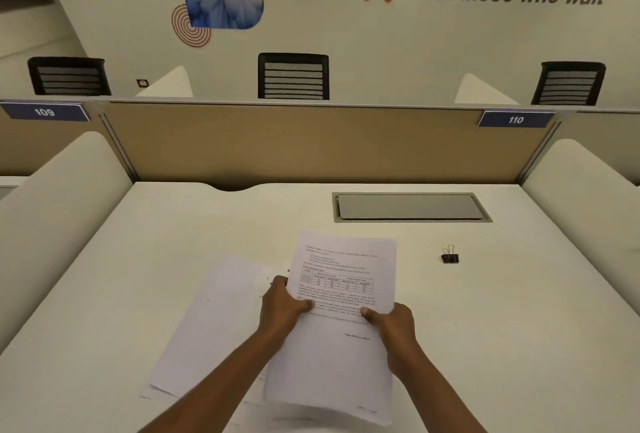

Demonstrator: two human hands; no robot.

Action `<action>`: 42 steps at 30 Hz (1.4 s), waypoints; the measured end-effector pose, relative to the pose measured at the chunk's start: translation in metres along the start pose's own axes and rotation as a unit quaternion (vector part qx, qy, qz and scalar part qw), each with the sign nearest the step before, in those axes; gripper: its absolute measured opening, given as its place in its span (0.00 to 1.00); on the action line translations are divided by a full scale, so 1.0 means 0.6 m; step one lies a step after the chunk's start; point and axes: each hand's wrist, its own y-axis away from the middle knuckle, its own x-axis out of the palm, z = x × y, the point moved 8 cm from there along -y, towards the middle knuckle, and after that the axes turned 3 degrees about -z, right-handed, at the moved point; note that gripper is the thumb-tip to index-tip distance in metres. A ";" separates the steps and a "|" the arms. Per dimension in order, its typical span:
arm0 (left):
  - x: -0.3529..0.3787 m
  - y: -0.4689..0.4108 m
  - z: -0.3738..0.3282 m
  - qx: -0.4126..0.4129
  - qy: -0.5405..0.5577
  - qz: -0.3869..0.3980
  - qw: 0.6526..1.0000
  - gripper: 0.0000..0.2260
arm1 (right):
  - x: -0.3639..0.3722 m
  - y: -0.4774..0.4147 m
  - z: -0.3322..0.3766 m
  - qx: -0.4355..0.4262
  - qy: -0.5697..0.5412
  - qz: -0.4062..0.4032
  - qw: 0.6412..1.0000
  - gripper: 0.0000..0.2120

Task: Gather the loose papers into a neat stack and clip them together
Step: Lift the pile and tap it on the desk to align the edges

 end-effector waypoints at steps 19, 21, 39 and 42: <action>-0.004 -0.055 0.096 0.037 -0.384 0.010 0.922 0.15 | 0.086 -0.008 -0.062 -0.035 0.430 -0.110 0.895 0.13; 0.002 -0.052 0.098 0.027 -0.426 -0.012 0.904 0.19 | 0.094 -0.001 -0.053 -0.053 0.461 -0.120 0.878 0.11; 0.010 -0.061 0.126 -0.028 -0.254 -0.049 0.966 0.21 | 0.106 -0.013 -0.069 -0.009 0.314 -0.071 0.947 0.07; 0.004 -0.058 0.113 -0.019 -0.212 -0.047 0.976 0.21 | 0.110 -0.011 -0.059 -0.032 0.286 -0.064 0.956 0.07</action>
